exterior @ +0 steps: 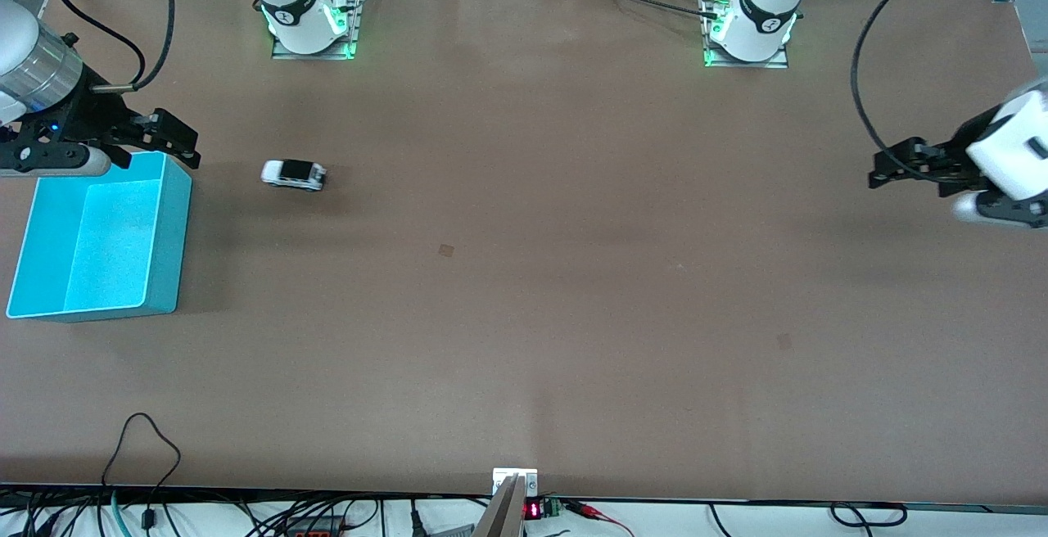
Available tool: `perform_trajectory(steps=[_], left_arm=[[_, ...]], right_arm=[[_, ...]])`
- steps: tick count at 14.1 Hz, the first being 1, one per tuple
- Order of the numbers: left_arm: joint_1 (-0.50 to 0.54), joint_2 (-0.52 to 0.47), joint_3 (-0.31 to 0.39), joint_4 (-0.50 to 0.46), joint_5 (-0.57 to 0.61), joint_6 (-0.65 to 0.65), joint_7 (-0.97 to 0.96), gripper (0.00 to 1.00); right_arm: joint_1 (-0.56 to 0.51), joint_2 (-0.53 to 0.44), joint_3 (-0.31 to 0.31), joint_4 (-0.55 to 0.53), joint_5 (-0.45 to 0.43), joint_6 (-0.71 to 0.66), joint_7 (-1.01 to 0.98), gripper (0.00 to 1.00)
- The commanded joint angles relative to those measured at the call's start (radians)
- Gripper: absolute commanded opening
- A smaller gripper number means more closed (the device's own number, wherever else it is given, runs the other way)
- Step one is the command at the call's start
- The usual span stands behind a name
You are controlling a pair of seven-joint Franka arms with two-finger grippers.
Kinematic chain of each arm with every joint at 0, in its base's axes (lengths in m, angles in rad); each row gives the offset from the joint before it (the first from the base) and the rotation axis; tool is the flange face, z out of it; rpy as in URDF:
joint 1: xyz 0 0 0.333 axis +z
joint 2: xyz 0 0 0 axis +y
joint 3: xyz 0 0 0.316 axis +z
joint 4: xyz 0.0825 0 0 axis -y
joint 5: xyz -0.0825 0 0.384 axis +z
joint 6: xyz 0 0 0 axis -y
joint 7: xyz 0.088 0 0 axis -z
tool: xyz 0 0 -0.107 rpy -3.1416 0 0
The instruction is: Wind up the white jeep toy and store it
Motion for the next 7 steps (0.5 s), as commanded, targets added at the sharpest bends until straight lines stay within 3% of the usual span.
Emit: perform_trajectory(steps=[1, 7], left_arm=[[-0.058, -0.131, 0.056, -0.17, -0.014, 0.072, -0.022, 1.0], [-0.084, -0.18, 0.06, -0.211, 0.052, -0.018, -0.018, 1.0]], right_arm=[[-0.001, 0.002, 0.003, 0.015, 0.003, -0.014, 0.001, 1.0], [-0.001, 0.001, 0.003, 0.015, 0.003, -0.021, 0.001, 1.0]])
